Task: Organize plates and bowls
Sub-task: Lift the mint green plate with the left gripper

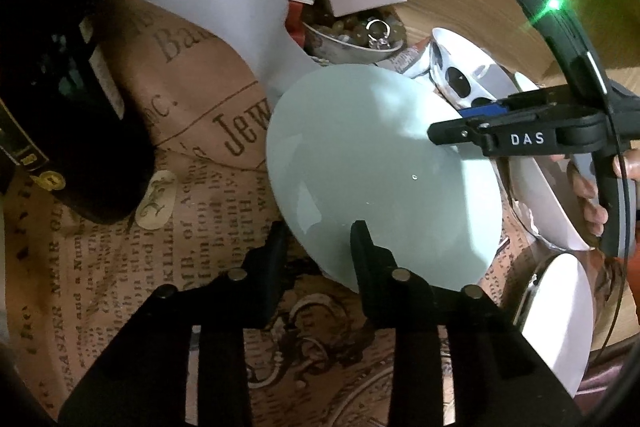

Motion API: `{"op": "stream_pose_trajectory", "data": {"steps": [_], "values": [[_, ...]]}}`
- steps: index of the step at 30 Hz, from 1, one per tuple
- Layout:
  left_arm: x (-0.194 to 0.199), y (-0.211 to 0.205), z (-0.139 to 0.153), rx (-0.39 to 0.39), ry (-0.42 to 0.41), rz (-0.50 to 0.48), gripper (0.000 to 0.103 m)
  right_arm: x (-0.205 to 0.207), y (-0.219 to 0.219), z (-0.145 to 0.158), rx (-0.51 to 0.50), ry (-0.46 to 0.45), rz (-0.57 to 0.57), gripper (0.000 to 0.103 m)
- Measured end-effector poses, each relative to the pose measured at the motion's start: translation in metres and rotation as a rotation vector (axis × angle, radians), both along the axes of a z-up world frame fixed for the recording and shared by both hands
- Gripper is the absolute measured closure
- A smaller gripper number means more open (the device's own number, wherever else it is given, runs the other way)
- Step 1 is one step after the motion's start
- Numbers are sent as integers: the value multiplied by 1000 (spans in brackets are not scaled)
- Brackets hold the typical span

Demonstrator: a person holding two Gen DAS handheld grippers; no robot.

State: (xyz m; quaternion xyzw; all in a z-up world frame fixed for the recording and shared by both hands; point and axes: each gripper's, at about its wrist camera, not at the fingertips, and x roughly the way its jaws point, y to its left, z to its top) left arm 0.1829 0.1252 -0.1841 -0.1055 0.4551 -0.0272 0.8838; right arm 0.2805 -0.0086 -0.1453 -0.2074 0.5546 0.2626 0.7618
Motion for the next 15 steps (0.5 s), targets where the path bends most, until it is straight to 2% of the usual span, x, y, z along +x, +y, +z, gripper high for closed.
{"op": "stream_pose_trajectory", "data": {"steps": [1, 7, 15], "values": [[1, -1, 0, 1, -1, -3, 71, 10, 3, -4, 0, 3, 1, 67], [2, -2, -2, -4, 2, -11, 75, 11, 7, -7, 5, -3, 2, 66], [-14, 15, -1, 23, -8, 35, 75, -20, 27, -11, -18, 0, 68, 69]]}}
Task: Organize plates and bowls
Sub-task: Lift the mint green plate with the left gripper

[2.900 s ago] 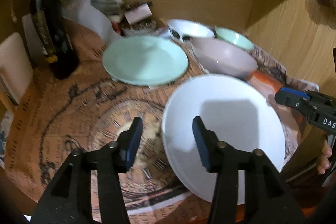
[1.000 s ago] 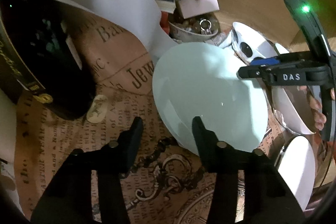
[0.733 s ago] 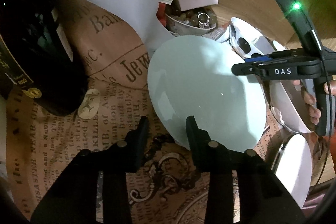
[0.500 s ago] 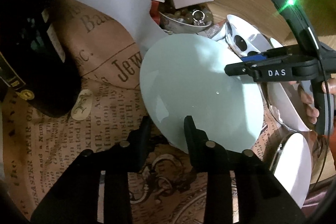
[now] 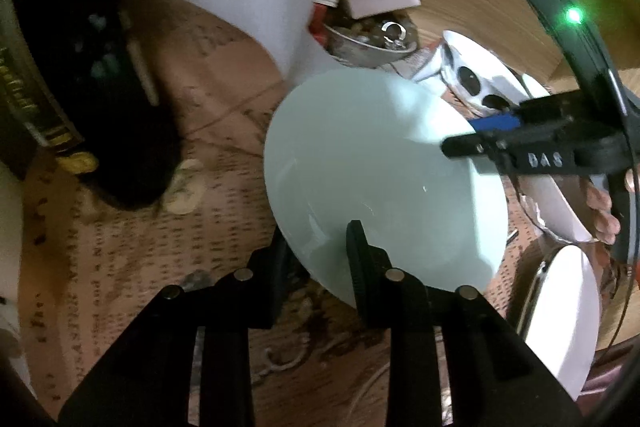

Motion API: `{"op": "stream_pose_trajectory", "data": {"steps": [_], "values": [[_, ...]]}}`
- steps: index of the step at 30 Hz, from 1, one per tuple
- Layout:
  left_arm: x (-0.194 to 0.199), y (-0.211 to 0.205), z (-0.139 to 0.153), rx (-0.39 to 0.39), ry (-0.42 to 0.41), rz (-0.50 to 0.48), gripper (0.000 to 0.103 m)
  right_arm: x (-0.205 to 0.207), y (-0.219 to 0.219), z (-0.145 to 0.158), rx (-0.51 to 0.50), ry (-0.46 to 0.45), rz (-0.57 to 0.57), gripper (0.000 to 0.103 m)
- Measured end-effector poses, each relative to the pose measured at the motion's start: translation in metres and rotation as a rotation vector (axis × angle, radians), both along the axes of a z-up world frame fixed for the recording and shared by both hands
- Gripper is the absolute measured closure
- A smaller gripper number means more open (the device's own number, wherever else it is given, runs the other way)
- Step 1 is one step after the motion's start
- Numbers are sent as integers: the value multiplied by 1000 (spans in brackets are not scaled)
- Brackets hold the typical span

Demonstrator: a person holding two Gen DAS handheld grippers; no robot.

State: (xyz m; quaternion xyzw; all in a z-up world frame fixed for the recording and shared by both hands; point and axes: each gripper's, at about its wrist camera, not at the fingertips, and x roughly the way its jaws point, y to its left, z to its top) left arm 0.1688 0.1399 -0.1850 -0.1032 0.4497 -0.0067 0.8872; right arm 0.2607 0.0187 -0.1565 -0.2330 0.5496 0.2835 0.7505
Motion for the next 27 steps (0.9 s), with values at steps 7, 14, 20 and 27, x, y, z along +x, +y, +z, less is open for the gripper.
{"op": "stream_pose_trajectory", "data": {"steps": [7, 14, 20, 27], "values": [[-4, 1, -1, -3, 1, -22, 75, -3, 9, -7, -18, 3, 19, 68], [-5, -3, 1, 9, 3, -16, 75, -6, 9, -8, -18, -33, 16, 71], [-13, 1, 12, 2, -36, 19, 75, -18, -3, 1, 49, -52, -14, 76], [-32, -1, 36, 21, -118, 43, 75, -29, -15, 25, 117, -67, -25, 78]]}}
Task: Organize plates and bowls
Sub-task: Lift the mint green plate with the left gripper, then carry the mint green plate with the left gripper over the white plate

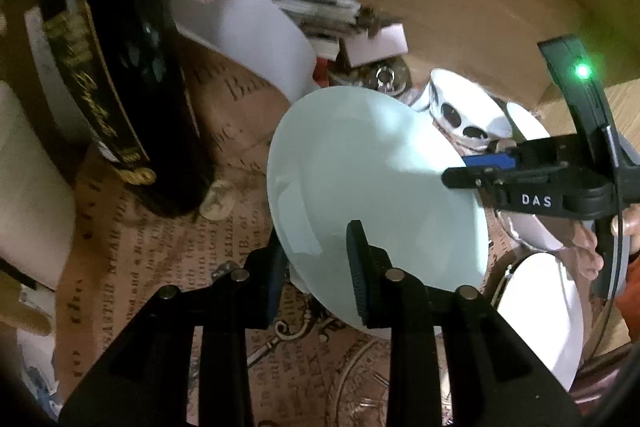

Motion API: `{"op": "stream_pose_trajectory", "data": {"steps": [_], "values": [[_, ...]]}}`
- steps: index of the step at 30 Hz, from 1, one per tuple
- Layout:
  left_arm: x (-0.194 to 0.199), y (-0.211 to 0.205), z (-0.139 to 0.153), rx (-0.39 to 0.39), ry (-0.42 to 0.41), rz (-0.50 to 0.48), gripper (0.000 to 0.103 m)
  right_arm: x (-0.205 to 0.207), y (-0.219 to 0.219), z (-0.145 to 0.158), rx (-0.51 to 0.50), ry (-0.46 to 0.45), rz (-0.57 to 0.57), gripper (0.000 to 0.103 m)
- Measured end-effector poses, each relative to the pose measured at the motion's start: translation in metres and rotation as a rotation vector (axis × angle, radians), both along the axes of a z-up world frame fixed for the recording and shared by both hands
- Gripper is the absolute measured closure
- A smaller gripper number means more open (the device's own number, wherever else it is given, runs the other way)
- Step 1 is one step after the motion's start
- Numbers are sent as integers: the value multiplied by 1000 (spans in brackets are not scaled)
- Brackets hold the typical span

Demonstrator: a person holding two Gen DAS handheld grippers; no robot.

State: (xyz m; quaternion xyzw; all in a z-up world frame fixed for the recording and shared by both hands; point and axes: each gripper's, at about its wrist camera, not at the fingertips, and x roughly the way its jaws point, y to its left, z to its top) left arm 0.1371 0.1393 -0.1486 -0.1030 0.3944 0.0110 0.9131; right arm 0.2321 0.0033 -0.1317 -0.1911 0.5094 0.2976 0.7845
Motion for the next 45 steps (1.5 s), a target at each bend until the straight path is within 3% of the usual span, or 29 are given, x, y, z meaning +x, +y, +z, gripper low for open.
{"op": "stream_pose_trajectory", "data": {"steps": [17, 45], "values": [[-48, -7, 29, -7, -82, 27, 75, -50, -39, 52, 130, -84, -12, 78], [-102, -76, 40, -4, -122, -36, 75, -127, -114, 56, 168, -132, -112, 78]]}}
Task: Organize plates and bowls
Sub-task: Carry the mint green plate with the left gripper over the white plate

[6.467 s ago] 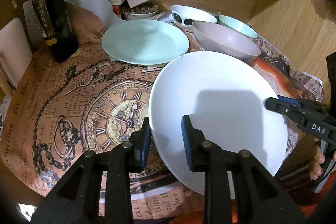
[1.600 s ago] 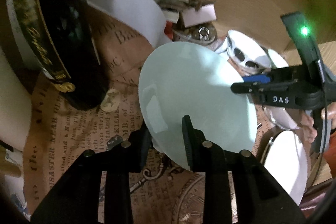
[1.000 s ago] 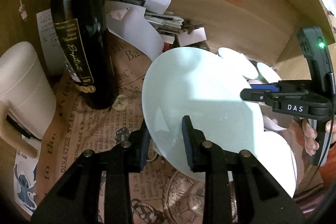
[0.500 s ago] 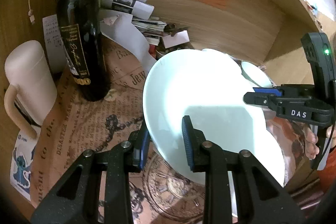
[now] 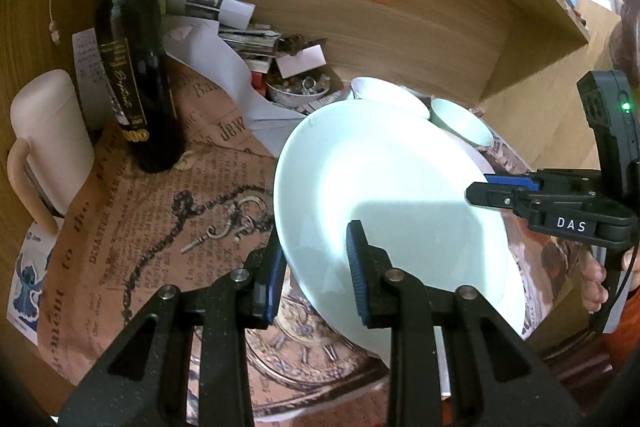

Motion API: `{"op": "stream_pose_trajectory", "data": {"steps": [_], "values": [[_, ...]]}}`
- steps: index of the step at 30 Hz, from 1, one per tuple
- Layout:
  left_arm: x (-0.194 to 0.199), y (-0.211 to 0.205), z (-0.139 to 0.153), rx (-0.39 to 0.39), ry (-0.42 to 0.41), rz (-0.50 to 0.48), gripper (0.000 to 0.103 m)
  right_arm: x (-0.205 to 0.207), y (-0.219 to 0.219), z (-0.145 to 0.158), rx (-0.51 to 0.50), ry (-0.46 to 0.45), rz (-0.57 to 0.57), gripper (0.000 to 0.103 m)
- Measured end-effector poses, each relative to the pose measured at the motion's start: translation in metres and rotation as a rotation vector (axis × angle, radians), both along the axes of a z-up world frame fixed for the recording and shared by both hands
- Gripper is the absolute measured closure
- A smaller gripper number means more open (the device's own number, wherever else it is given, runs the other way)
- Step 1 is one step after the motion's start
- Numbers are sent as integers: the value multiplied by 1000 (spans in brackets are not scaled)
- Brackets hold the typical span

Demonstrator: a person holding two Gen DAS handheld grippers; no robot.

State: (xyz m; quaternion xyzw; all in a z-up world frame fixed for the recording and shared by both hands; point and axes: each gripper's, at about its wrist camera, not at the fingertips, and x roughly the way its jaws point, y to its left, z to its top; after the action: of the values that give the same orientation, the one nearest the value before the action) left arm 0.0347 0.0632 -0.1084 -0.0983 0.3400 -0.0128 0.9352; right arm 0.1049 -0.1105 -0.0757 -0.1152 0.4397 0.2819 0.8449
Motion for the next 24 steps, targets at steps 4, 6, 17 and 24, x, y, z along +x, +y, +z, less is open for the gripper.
{"op": "stream_pose_trajectory", "data": {"steps": [4, 6, 17, 24], "values": [[-6, -9, -3, 2, 5, -12, 75, -7, -11, -2, 9, -1, -10, 78], [-8, -13, -4, 5, 7, -15, 75, -10, -17, -3, 14, 1, -14, 78], [-16, -40, -15, 28, 41, -57, 75, -24, -45, -15, 21, 32, -49, 78], [-15, -51, -33, 33, 91, -82, 75, -29, -57, -27, 19, 66, -74, 78]]}}
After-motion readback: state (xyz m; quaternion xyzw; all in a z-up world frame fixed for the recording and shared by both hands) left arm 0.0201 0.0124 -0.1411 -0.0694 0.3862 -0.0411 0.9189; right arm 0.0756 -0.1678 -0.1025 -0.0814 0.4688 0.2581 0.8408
